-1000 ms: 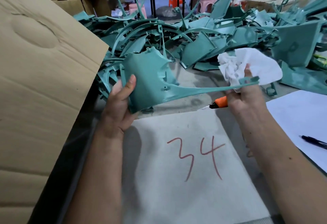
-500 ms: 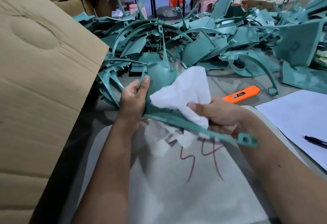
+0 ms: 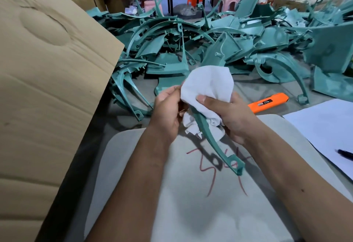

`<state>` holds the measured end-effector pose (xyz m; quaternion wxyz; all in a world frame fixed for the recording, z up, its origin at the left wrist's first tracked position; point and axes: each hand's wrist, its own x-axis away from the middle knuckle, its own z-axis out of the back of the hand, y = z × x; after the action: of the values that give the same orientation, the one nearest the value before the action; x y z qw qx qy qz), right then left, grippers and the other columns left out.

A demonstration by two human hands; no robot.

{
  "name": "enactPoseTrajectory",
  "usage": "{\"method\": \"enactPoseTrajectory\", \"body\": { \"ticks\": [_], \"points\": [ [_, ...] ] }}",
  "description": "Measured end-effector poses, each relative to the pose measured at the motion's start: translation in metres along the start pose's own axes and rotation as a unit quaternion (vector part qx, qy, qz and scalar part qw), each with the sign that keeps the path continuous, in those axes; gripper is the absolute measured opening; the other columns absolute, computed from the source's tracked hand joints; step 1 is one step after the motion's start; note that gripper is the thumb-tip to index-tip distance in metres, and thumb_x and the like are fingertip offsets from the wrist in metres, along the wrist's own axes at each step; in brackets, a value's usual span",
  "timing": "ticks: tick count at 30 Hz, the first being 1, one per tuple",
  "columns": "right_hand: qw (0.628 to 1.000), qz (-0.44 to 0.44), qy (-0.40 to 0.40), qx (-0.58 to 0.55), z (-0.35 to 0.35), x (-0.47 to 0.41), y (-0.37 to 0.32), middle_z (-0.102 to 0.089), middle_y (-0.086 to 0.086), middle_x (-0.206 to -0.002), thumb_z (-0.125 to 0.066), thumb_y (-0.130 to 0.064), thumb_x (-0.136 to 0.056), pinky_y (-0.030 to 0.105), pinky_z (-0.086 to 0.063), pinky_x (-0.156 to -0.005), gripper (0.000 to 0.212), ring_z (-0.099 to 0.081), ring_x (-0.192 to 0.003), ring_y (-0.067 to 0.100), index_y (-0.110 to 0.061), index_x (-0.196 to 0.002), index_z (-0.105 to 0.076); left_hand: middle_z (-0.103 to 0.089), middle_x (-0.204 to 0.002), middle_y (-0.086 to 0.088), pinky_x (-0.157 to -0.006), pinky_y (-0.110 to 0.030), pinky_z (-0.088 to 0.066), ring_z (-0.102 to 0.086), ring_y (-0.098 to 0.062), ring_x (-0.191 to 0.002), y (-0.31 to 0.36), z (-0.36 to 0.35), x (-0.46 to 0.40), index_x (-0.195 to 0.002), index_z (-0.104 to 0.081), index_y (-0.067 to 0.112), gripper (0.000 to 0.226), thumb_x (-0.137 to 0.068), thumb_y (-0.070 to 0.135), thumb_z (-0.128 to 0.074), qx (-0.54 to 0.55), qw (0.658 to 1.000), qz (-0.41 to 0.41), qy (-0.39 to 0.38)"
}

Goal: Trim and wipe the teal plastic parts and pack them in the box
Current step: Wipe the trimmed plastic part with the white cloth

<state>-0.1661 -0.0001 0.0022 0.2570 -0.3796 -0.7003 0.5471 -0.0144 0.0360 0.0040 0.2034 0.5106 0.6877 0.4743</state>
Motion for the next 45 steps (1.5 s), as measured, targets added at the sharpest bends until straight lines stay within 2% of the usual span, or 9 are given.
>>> {"method": "enactPoseTrajectory", "body": {
  "ticks": [5, 9, 14, 21, 24, 27, 30, 37, 45],
  "points": [
    [1.0, 0.016, -0.01, 0.018, -0.006, 0.002, 0.001, -0.077, 0.022, -0.107, -0.071, -0.012, -0.095, 0.046, -0.062, -0.083, 0.012, -0.075, -0.098, 0.038, -0.011, -0.103, -0.08, -0.073, -0.071, -0.016, -0.049, -0.033, -0.059, -0.07, -0.025, -0.056, -0.004, 0.0, 0.004, -0.081, -0.078, 0.002, 0.018, -0.093, 0.009, -0.067, -0.005, 0.997, 0.078, 0.014],
    [0.999, 0.029, -0.025, 0.016, -0.011, 0.002, 0.003, -0.076, 0.022, -0.108, -0.072, -0.012, -0.093, 0.042, -0.061, -0.082, 0.016, -0.075, -0.098, 0.037, -0.008, -0.108, -0.077, -0.063, -0.128, -0.031, -0.093, -0.051, -0.057, -0.066, -0.042, -0.111, 0.006, 0.0, 0.008, -0.137, -0.057, -0.007, 0.063, -0.077, 0.011, -0.068, 0.072, 0.99, 0.118, -0.015],
    [0.997, -0.024, -0.062, 0.048, -0.012, 0.003, 0.009, -0.075, 0.021, -0.116, -0.075, -0.017, -0.088, 0.05, -0.06, -0.093, 0.033, -0.071, -0.11, 0.042, -0.008, -0.119, -0.073, -0.048, -0.15, -0.026, -0.12, -0.063, -0.027, -0.045, -0.045, -0.14, 0.012, 0.005, 0.0, -0.15, -0.046, 0.002, 0.082, -0.076, 0.03, -0.066, 0.148, 0.982, 0.112, -0.045],
    [0.987, -0.073, -0.14, 0.021, -0.006, 0.008, 0.001, -0.078, 0.01, -0.11, -0.072, -0.011, -0.089, 0.031, -0.06, -0.079, 0.026, -0.076, -0.1, 0.023, -0.02, -0.113, -0.077, -0.069, -0.124, -0.019, -0.084, -0.051, -0.058, -0.071, -0.035, -0.103, 0.018, 0.005, 0.005, -0.138, -0.058, -0.002, 0.067, -0.08, 0.03, -0.064, 0.129, 0.989, 0.056, -0.043],
    [0.978, -0.087, -0.175, 0.076, -0.004, 0.012, -0.002, -0.079, -0.003, -0.108, -0.076, -0.011, -0.083, 0.02, -0.058, -0.078, 0.03, -0.075, -0.1, 0.011, -0.034, -0.102, -0.081, -0.075, -0.089, -0.019, -0.07, -0.035, -0.062, -0.075, -0.028, -0.077, 0.026, 0.012, 0.005, -0.097, -0.074, -0.003, 0.036, -0.094, 0.028, -0.055, 0.148, 0.984, 0.064, -0.073],
    [0.967, -0.133, -0.181, 0.117, 0.002, 0.013, -0.003, -0.079, -0.01, -0.109, -0.08, -0.017, -0.077, 0.015, -0.056, -0.076, 0.031, -0.075, -0.1, 0.005, -0.033, -0.103, -0.078, -0.059, -0.049, -0.002, -0.036, -0.017, -0.044, -0.058, -0.012, -0.036, 0.032, 0.026, -0.004, -0.056, -0.069, 0.005, 0.063, -0.106, 0.03, -0.04, 0.203, 0.976, 0.028, -0.076],
    [0.962, -0.159, -0.196, 0.102, 0.012, 0.013, -0.007, -0.08, -0.003, -0.101, -0.076, -0.007, -0.076, 0.02, -0.059, -0.072, 0.028, -0.077, -0.091, 0.01, -0.025, -0.097, -0.082, -0.046, -0.051, 0.005, -0.035, -0.017, -0.038, -0.043, -0.006, -0.035, 0.031, 0.019, -0.004, -0.071, -0.06, 0.011, 0.046, -0.108, 0.029, -0.038, 0.209, 0.975, 0.044, -0.067],
    [0.989, 0.025, 0.114, -0.089, 0.014, -0.004, -0.012, -0.08, 0.004, -0.086, -0.067, -0.017, -0.095, 0.027, -0.06, -0.06, 0.027, -0.077, -0.075, 0.017, -0.001, -0.117, -0.066, -0.044, -0.051, 0.008, -0.028, -0.014, -0.028, -0.04, -0.002, -0.033, 0.022, 0.033, -0.01, -0.077, -0.05, 0.013, 0.027, -0.1, 0.009, -0.036, 0.329, 0.939, 0.051, -0.089],
    [0.934, -0.072, -0.193, 0.291, -0.006, 0.012, 0.0, -0.077, -0.007, -0.082, -0.077, -0.031, -0.086, 0.025, -0.055, -0.06, 0.016, -0.07, -0.067, 0.015, -0.017, -0.094, -0.075, -0.033, -0.041, 0.007, -0.03, -0.018, -0.024, -0.03, -0.006, -0.03, 0.025, 0.023, -0.011, -0.065, -0.041, 0.016, 0.047, -0.11, 0.028, -0.035, 0.139, 0.99, 0.008, 0.002]
  ]
}}
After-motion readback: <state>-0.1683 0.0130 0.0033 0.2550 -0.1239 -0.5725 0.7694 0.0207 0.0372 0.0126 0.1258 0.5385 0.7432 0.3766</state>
